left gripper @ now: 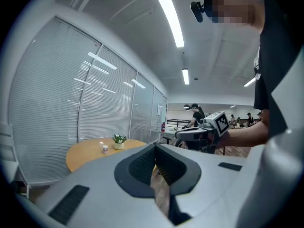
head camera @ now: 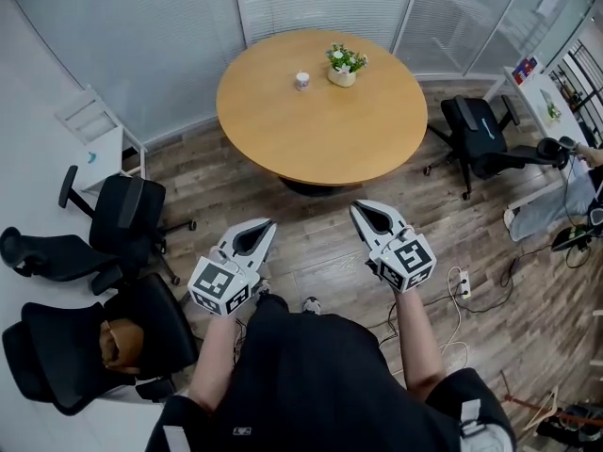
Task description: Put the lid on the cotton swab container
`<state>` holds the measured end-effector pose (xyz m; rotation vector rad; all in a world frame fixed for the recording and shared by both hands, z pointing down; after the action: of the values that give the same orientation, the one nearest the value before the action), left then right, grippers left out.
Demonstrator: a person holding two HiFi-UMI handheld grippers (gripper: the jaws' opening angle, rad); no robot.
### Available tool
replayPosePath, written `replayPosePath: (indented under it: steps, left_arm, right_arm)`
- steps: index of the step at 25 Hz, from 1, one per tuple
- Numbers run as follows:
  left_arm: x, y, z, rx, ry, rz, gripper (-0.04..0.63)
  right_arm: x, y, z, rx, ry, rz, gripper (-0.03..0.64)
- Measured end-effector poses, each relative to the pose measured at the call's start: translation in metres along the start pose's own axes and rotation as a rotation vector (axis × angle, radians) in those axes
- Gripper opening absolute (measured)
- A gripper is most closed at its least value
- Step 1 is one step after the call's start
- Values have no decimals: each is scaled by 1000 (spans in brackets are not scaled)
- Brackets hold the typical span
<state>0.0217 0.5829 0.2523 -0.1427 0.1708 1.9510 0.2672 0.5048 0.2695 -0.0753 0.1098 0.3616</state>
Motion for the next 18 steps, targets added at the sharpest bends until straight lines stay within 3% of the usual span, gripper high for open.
replayPosePath:
  steps: [9,18]
  left_arm:
    - [3,43,4,17,21,19,5]
    - [-4,114,-3,26,17,67,5]
  right_arm:
    - [-38,6,0,-28,33,19,6]
    - [-99,1,-12,-37,52,88,6]
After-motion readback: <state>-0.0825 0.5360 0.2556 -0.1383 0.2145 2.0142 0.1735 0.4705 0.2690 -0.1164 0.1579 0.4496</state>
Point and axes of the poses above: the fingertips, and each gripper's own axes: x backward along the fingers, y to its left, z out of its underside, the point moved 7 cm from there along x, backward along the fingers, and after that the axes turned 14 degrees about -z, right-handed, at the moved point
